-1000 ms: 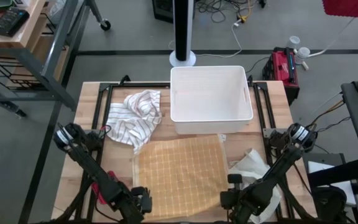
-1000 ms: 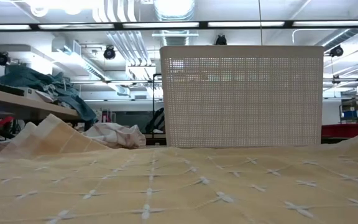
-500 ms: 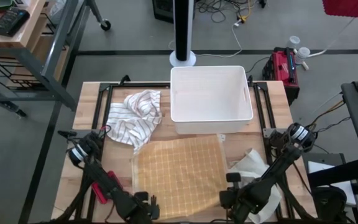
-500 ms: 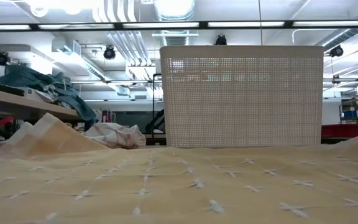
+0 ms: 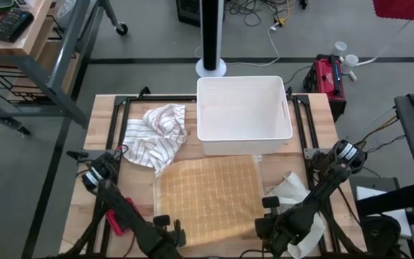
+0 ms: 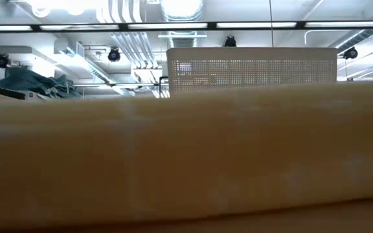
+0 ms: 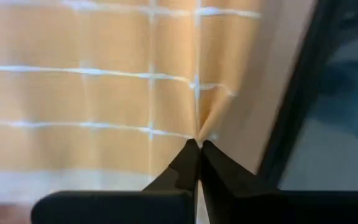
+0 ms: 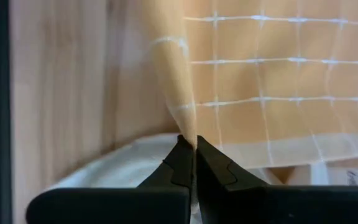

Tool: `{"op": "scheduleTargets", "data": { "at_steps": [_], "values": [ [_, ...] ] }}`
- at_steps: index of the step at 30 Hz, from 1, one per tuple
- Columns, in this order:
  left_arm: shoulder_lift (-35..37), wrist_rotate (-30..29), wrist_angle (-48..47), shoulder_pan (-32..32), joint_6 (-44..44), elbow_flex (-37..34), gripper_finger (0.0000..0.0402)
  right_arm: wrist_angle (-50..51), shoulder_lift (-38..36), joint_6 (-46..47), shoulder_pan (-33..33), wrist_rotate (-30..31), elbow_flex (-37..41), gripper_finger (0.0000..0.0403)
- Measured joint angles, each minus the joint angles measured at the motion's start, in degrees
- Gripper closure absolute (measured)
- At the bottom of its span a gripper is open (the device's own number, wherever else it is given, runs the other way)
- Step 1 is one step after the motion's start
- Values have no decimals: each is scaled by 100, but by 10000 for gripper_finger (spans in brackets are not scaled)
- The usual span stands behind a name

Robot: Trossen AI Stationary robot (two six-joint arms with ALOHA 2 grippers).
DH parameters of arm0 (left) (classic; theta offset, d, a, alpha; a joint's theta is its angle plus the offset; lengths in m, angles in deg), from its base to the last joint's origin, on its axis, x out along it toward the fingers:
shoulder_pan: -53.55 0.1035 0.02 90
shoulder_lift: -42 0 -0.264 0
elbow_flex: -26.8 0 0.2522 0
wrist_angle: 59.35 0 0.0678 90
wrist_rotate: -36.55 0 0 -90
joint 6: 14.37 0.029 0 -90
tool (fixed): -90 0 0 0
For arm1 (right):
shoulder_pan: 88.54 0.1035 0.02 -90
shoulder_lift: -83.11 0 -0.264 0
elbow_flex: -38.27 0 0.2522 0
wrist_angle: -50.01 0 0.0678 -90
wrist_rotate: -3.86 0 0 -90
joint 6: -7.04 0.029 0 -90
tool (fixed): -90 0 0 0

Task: Fold towel
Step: Fold the yellow towel

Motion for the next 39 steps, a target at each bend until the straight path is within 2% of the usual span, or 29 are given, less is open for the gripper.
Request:
{"op": "scheduleTargets", "data": {
  "at_steps": [8,12,17,23,30,35,39],
  "values": [
    [703,-799,-1030,149,-27,4,401,306,-408,-56,-130,53,4,403],
    [890,-920,-1789,344,0,-111,401,623,-635,-135,-287,367,3,403],
    [1278,-1402,-2396,637,79,-502,401,1247,-866,-267,-596,1036,2,403],
    [1883,-1853,-2295,1170,503,-1292,402,1619,-954,-703,-1185,1372,43,403],
    [2752,-2256,-1583,2035,1235,-2429,401,1607,-966,-1240,-1899,1656,341,403],
    [3297,-2171,-607,2728,1892,-3127,401,1568,-993,-1605,-2383,1682,716,403],
    [3457,-1963,-158,3195,2369,-3498,401,1374,-1035,-1954,-2794,1688,1008,403]
  ]
}}
